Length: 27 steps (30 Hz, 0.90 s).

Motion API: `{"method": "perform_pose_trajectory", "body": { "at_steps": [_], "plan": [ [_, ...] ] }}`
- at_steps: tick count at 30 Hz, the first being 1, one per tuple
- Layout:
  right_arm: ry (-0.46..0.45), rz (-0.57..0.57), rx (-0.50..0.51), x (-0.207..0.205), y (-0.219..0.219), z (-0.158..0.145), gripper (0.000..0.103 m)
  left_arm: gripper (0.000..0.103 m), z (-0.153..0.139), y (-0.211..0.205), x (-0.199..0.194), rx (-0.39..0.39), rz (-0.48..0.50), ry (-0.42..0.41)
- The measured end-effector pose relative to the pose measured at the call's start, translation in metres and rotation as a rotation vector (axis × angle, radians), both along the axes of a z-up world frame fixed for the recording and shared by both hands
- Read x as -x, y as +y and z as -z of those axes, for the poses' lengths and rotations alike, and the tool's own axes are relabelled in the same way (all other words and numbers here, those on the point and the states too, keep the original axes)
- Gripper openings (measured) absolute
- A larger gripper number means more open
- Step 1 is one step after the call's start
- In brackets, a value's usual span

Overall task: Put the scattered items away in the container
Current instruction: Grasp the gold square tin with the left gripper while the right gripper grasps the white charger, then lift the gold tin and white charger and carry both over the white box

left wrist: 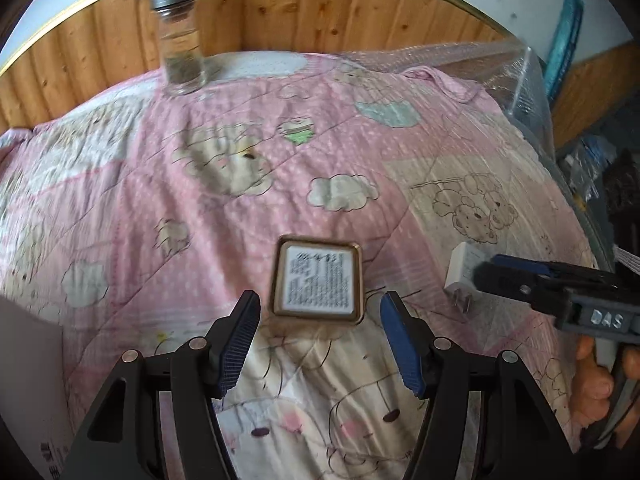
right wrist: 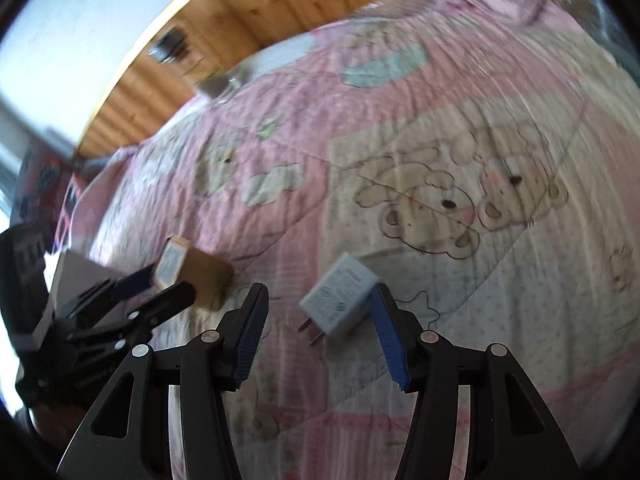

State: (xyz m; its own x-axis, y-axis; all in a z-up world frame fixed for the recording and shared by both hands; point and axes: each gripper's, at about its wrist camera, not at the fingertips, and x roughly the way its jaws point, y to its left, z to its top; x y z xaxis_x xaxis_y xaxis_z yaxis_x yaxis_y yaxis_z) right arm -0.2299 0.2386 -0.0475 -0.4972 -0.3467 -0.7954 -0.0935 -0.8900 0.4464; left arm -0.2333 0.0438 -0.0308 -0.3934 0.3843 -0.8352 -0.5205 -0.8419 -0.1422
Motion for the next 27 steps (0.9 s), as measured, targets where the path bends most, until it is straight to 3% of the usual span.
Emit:
{"method": "perform_pose_trajectory", "body": {
  "at_steps": [3, 5, 9, 16, 21, 27],
  "plan": [
    [-0.025, 0.025, 0.004, 0.000, 0.001, 0.009, 0.056, 0.063, 0.007, 0.005, 0.005, 0.008, 0.019, -0.005],
    [-0.019, 0.030, -0.028, 0.000, -0.001, 0.008, 0.047, 0.052, 0.015, 0.006, 0.007, 0.026, 0.017, -0.022],
    [-0.019, 0.044, -0.038, -0.003, -0.002, 0.006, 0.038, 0.050, 0.016, 0.003, 0.009, 0.009, 0.011, -0.022],
    [0.017, 0.068, -0.077, -0.003, -0.001, 0.011, 0.042, 0.050, 0.017, 0.005, 0.010, 0.026, -0.002, -0.020],
    [0.006, 0.092, -0.019, -0.004, 0.010, 0.009, 0.035, 0.050, 0.017, 0.011, 0.010, 0.023, 0.011, 0.002],
    [0.020, 0.069, -0.006, -0.009, 0.001, -0.003, 0.034, 0.050, -0.004, 0.004, -0.002, 0.018, 0.019, 0.026]
  ]
}}
